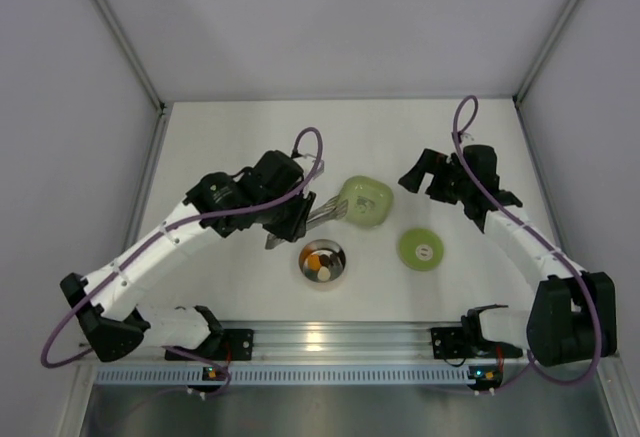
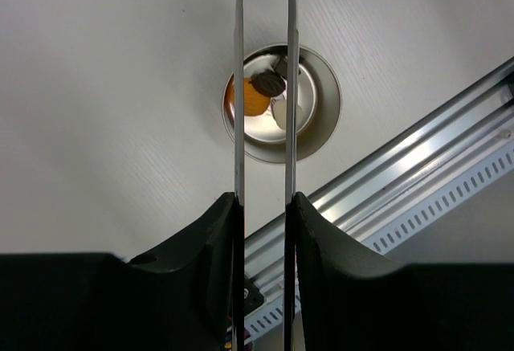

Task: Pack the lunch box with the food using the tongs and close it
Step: Place the fake food in the packing box.

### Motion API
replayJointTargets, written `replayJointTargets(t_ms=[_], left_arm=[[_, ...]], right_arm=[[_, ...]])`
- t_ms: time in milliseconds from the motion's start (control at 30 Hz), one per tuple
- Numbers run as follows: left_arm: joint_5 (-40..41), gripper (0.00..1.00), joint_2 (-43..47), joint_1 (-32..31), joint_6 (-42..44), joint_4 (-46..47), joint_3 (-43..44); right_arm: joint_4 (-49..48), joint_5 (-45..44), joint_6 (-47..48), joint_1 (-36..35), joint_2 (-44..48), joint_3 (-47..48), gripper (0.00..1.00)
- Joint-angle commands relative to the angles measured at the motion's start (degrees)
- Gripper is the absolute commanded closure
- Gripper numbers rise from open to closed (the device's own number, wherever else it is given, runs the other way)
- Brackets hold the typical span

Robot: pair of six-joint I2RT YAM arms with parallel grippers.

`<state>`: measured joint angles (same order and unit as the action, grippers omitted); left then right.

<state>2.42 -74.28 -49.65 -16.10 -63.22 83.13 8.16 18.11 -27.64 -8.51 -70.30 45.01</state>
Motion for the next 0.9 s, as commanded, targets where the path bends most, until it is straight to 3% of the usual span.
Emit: replayJointTargets(t_ms=[0, 233, 567, 867], left_arm=[[-2.15, 0.68, 4.14, -0.19, -2.79, -3.83, -2.97], [-6.54, 0.68, 10.64, -0.19, -4.64, -6.91, -8.25], [-8.30, 0.64, 12.14, -0.19, -4.38, -8.15, -11.32], [-9.01, 0.49, 12.76, -0.19, -3.94, -8.06, -11.94]], right_arm=[[-2.54, 0.70, 0.04, -1.07, -0.62, 2.80, 0.04], [-2.54, 0.53, -0.84, -1.42, -1.06, 3.32, 0.04], [-2.63, -0.62, -1.36, -3.44, -2.65, 3.59, 0.04], [-2.89, -1.15, -1.45, -3.88, -3.35, 3.41, 0.04]])
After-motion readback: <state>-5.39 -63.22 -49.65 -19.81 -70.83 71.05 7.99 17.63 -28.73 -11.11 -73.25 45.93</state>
